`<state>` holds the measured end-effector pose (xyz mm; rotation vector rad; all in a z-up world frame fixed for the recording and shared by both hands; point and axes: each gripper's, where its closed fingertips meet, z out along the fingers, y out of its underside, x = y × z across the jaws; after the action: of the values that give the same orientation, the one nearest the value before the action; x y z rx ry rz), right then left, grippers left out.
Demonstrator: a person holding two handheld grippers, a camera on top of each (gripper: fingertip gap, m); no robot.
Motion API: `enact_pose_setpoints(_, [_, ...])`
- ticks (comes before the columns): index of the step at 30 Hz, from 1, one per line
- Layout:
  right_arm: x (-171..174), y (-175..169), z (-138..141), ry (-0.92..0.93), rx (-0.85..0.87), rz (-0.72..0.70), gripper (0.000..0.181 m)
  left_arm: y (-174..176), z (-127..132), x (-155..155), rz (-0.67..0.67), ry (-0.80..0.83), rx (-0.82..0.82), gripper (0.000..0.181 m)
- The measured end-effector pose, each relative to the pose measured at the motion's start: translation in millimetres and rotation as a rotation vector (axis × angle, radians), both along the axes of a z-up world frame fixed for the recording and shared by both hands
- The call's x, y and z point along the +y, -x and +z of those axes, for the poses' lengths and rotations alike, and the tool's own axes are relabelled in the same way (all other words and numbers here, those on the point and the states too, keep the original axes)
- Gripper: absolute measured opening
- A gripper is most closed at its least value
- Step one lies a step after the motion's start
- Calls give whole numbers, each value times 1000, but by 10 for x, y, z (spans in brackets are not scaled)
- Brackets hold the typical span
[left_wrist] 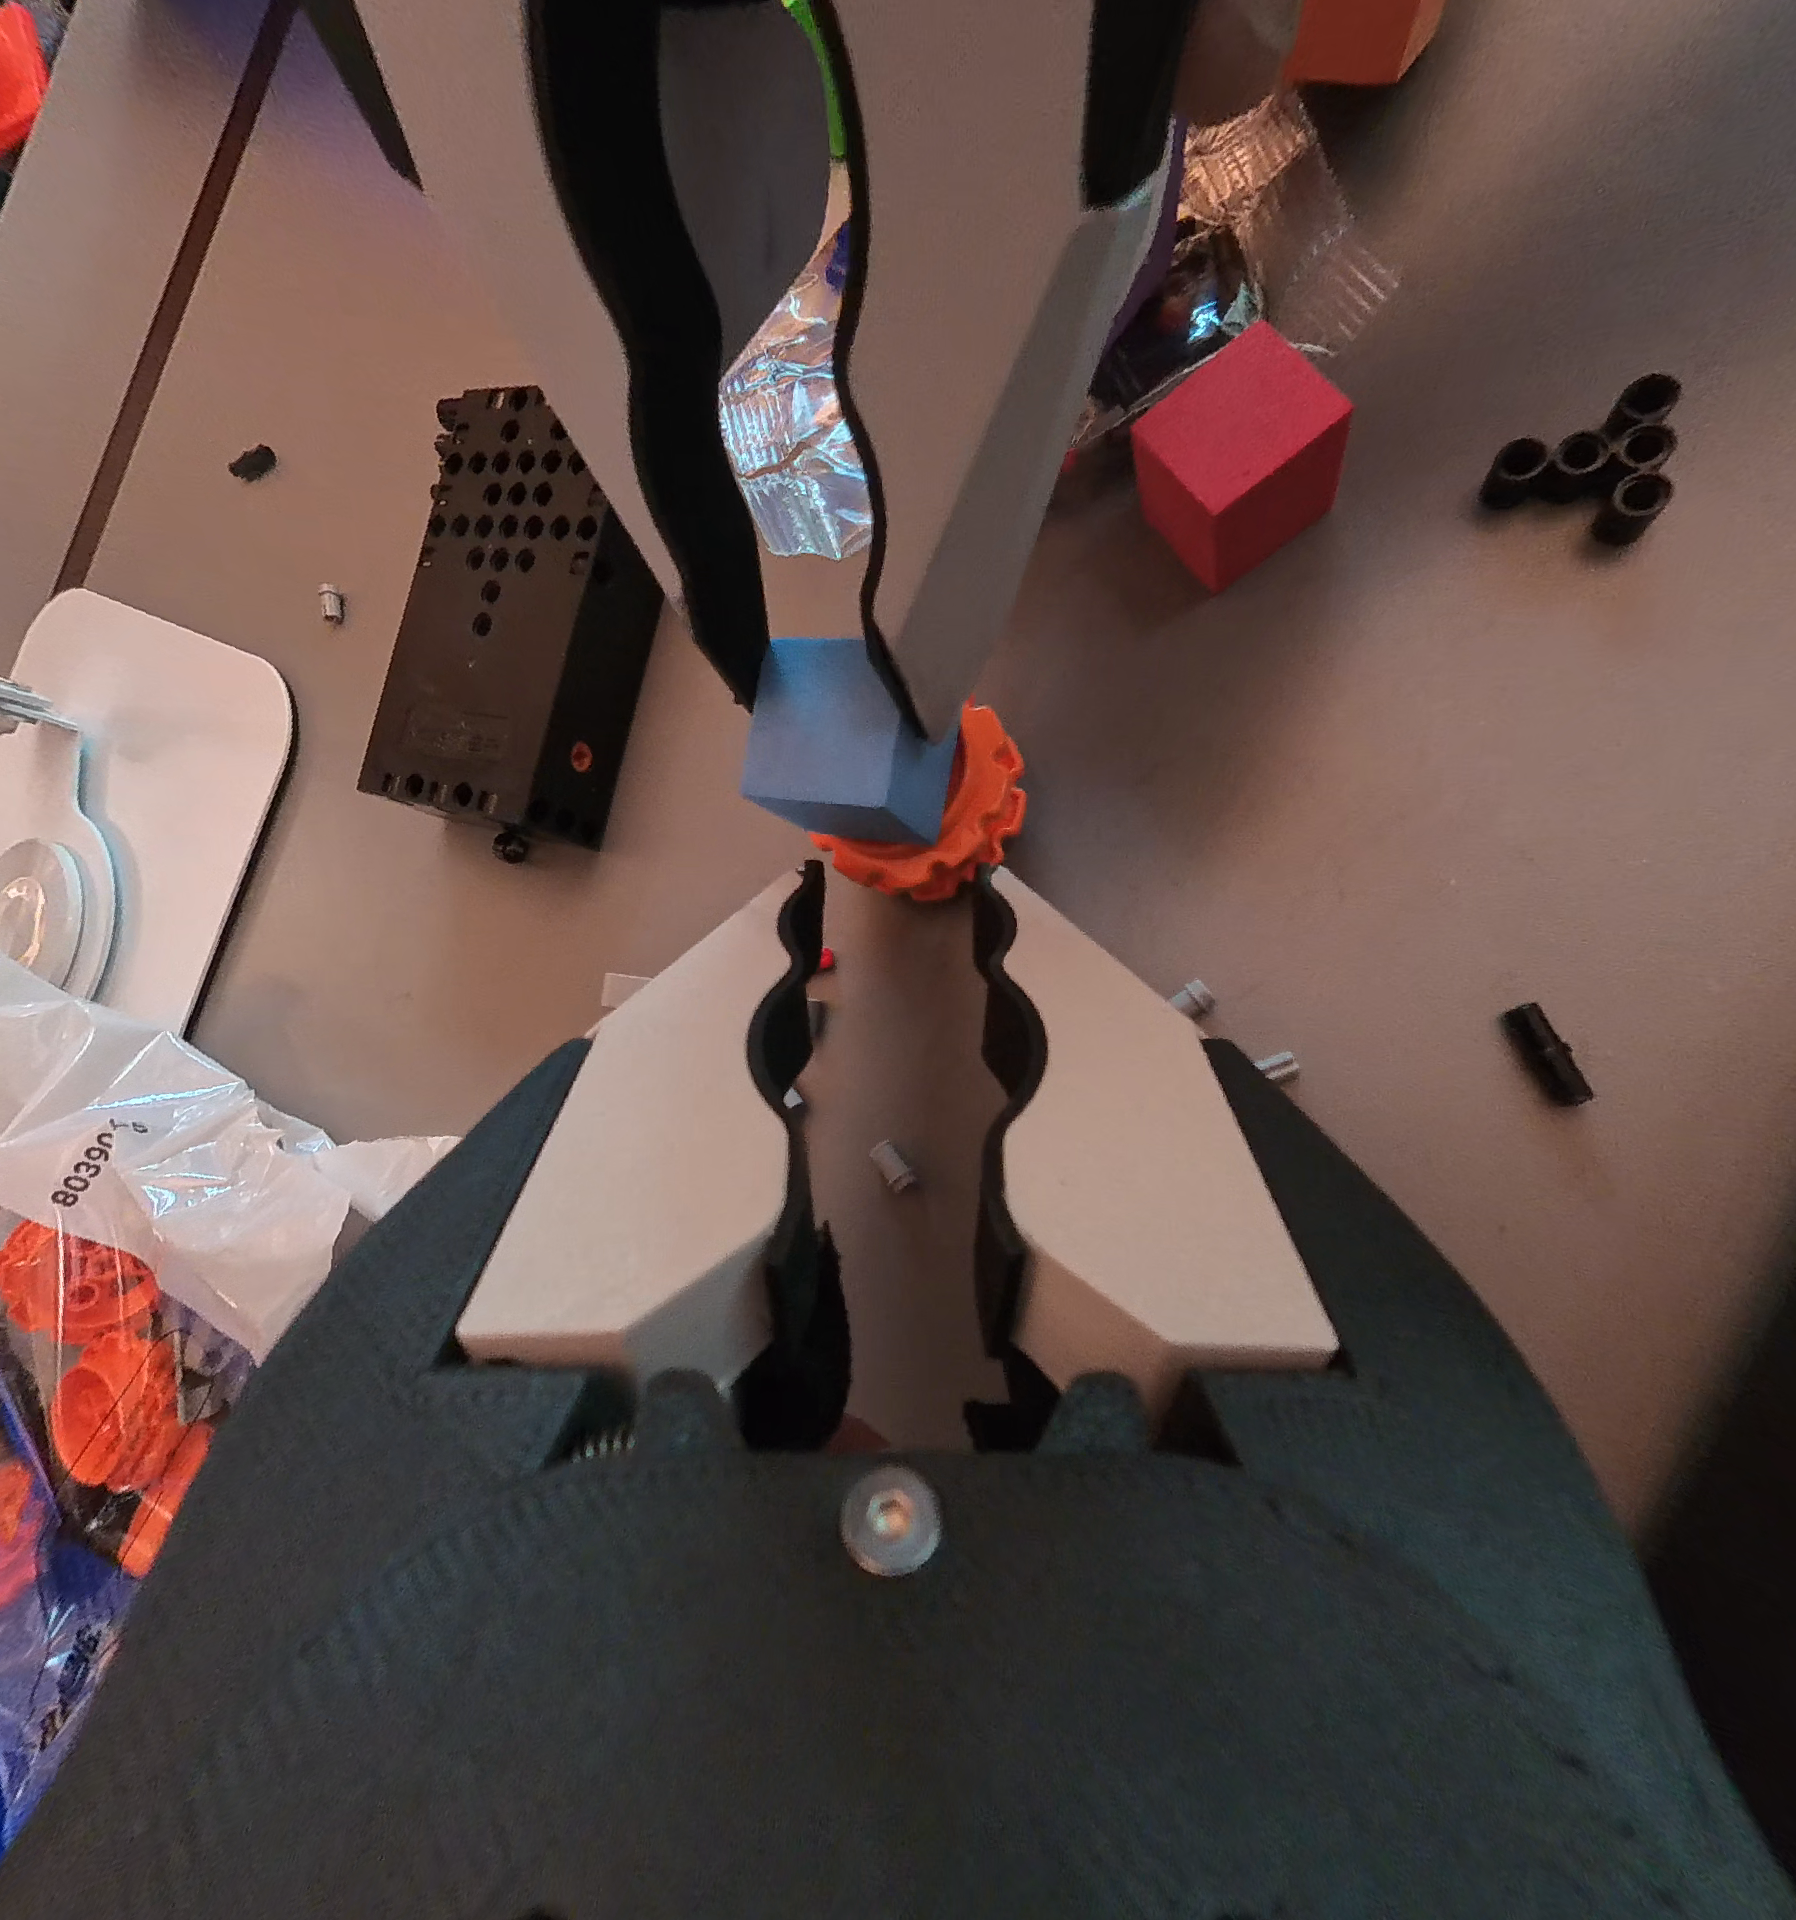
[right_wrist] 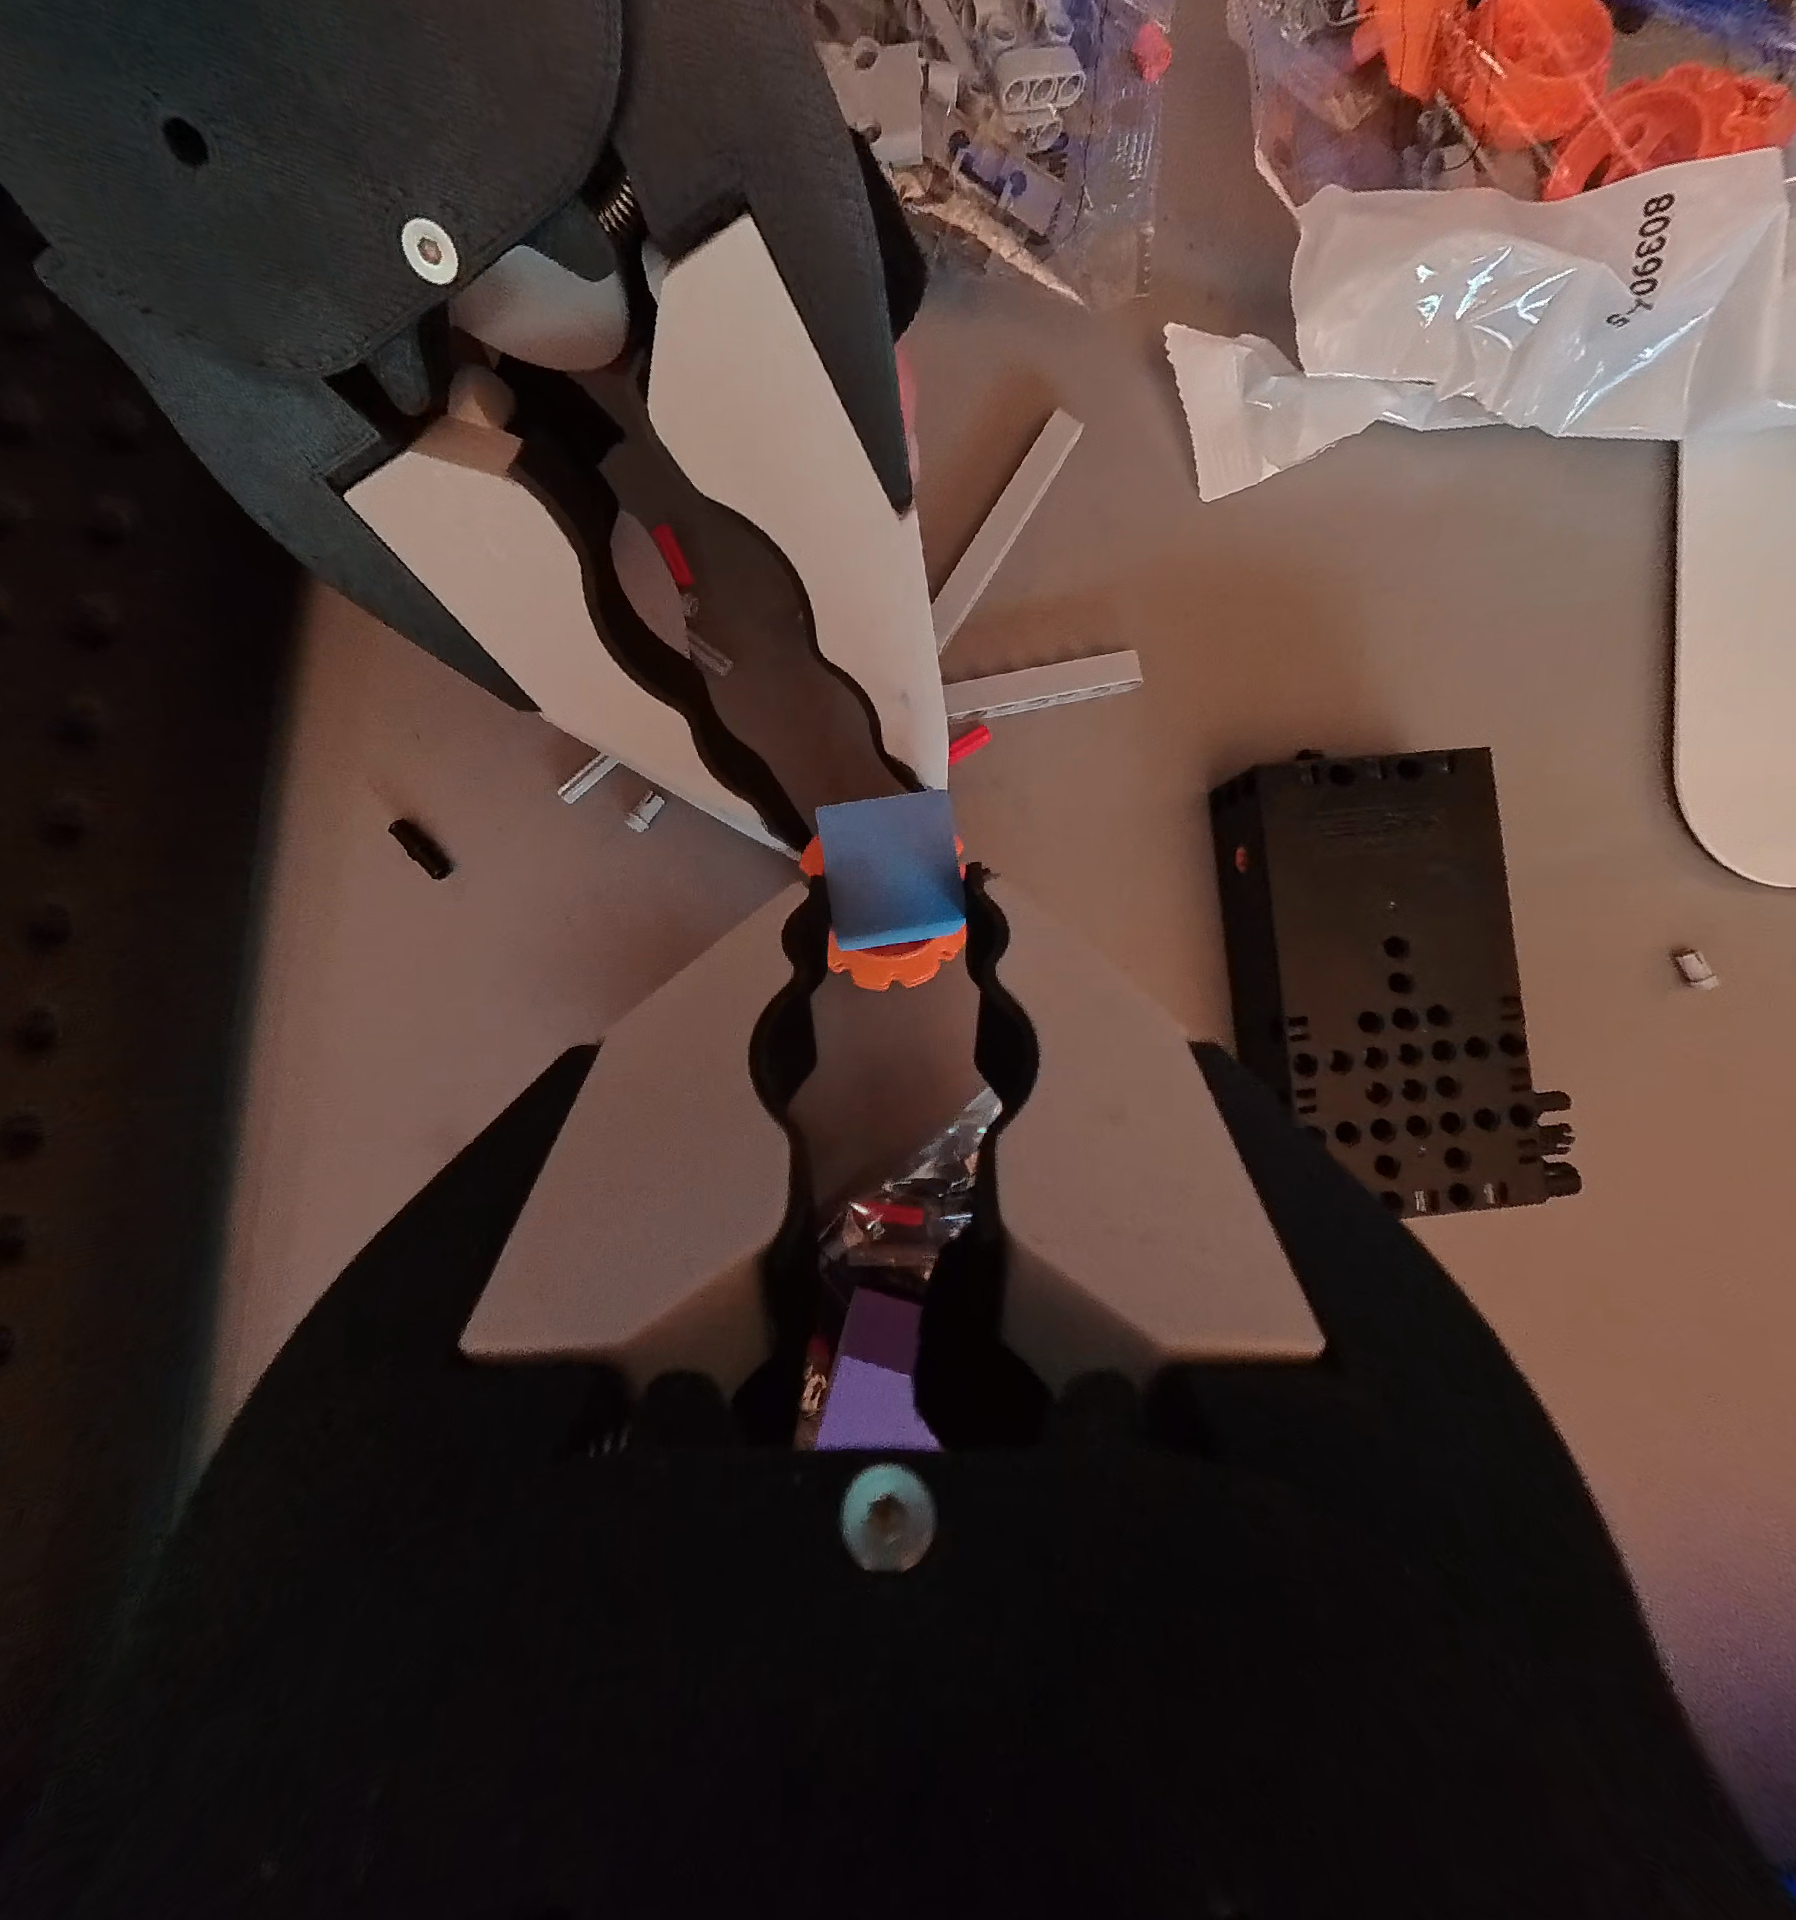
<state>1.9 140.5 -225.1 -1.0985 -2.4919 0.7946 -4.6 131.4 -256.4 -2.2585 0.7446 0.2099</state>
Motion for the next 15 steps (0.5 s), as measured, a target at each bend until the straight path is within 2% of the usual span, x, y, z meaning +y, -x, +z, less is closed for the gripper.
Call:
enact_pose_setpoints(11, [71, -23, 56, 6, 21, -38, 33, 7, -35, -8, 1, 14, 2, 28])
enact_pose_setpoints(13, [90, -109, 122, -4, 50, -35, 31, 15, -33, -12, 3, 13, 3, 27])
enact_pose_setpoints(15, [112, -292, 77, -25, 7, -20, 35, 12, -36, -14, 1, 16, 1, 27])
